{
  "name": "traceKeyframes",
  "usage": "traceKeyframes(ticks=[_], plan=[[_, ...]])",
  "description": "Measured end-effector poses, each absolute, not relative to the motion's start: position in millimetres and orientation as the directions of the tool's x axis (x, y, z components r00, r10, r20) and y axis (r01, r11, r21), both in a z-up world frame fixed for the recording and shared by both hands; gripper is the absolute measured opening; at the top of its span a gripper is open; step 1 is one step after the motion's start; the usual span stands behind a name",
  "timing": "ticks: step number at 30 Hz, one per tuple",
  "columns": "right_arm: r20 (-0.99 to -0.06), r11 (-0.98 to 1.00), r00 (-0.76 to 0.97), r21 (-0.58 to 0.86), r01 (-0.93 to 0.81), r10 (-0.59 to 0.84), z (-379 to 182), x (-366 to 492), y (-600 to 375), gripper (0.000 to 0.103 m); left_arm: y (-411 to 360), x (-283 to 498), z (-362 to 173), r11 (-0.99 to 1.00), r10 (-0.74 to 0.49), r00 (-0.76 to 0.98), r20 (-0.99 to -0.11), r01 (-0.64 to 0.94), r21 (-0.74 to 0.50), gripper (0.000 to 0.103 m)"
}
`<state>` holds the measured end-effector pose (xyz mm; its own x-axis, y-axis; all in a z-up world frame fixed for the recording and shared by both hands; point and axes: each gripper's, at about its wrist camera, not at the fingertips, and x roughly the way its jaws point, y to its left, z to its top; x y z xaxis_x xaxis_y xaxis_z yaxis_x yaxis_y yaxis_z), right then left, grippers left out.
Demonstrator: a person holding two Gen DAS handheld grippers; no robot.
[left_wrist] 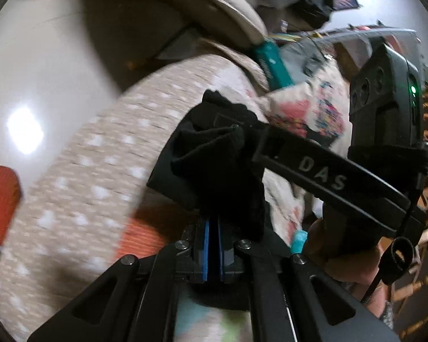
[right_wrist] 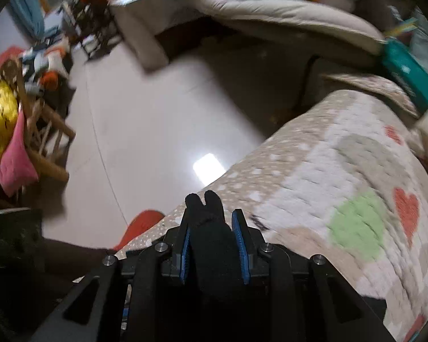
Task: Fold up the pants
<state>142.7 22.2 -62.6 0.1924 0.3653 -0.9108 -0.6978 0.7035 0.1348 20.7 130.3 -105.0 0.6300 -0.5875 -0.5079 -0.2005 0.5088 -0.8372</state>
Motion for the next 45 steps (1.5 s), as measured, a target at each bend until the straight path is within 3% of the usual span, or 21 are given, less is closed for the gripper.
traceKeyframes(ticks=[7, 15, 18, 19, 21, 23, 26, 30, 33, 35, 39, 41, 42, 45], plan=[[-0.855, 0.796, 0.286, 0.212, -0.567, 0.432, -40.8, 136.1, -69.5, 0.029, 56.9, 33.4, -89.0, 0.569, -0.678, 0.545, -0.493, -0.035, -0.822, 0.004], [-0.809, 0.876, 0.367, 0.345, -0.337, 0.46, -66.1, 117.1, -209.5, 0.032, -11.7, 29.1, -91.8, 0.614, -0.756, 0.374, -0.537, 0.121, -0.78, 0.006], [-0.808, 0.905, 0.408, 0.366, -0.218, 0.425, -82.1, 102.9, -254.9, 0.04, -26.6, 22.1, -90.0, 0.598, -0.79, 0.295, -0.538, 0.175, -0.782, 0.022], [-0.81, 0.914, 0.424, 0.366, -0.175, 0.405, -84.9, 98.6, -270.1, 0.05, -30.7, 21.8, -88.0, 0.59, -0.799, 0.28, -0.533, 0.191, -0.784, 0.028], [-0.805, 0.929, 0.473, 0.36, -0.089, 0.357, -82.2, 89.0, -301.2, 0.058, -32.1, 14.8, -80.5, 0.575, -0.815, 0.255, -0.52, 0.237, -0.784, 0.033], [-0.804, 0.948, 0.525, 0.319, -0.014, 0.279, -68.7, 80.7, -323.1, 0.058, -24.6, 9.4, -72.9, 0.581, -0.81, 0.272, -0.519, 0.266, -0.769, 0.033], [-0.773, 0.953, 0.585, 0.302, -0.002, 0.246, -38.2, 71.7, -329.2, 0.059, -7.1, 15.6, -71.8, 0.624, -0.769, 0.338, -0.543, 0.209, -0.753, 0.035], [-0.73, 0.915, 0.569, 0.386, -0.115, 0.379, -13.1, 69.1, -286.5, 0.059, 21.8, 27.7, -90.0, 0.67, -0.692, 0.4, -0.601, 0.044, -0.741, 0.035], [-0.695, 0.822, 0.458, 0.543, -0.171, 0.554, -27.9, 73.4, -245.7, 0.058, 29.4, 28.5, -99.3, 0.677, -0.671, 0.41, -0.618, -0.001, -0.736, 0.035], [-0.703, 0.805, 0.415, 0.576, -0.146, 0.578, -46.9, 78.0, -232.7, 0.058, 24.7, 33.9, -100.4, 0.685, -0.663, 0.411, -0.626, -0.005, -0.729, 0.035], [-0.798, 0.867, 0.386, 0.497, -0.012, 0.463, -86.7, 72.1, -246.7, 0.058, 10.7, 30.6, -103.5, 0.71, -0.655, 0.39, -0.647, 0.024, -0.704, 0.035], [-0.864, 0.92, 0.37, 0.388, 0.057, 0.341, -98.7, 68.9, -261.9, 0.051, 5.1, 29.0, -104.7, 0.721, -0.648, 0.385, -0.657, 0.032, -0.692, 0.035], [-0.861, 0.915, 0.371, 0.398, 0.063, 0.348, -98.1, 68.1, -267.2, 0.047, 0.5, 29.1, -106.3, 0.726, -0.646, 0.377, -0.663, 0.036, -0.687, 0.035], [-0.859, 0.928, 0.397, 0.371, 0.045, 0.324, -78.8, 74.7, -260.6, 0.049, -6.6, 29.4, -109.6, 0.74, -0.631, 0.379, -0.677, 0.033, -0.672, 0.039]])
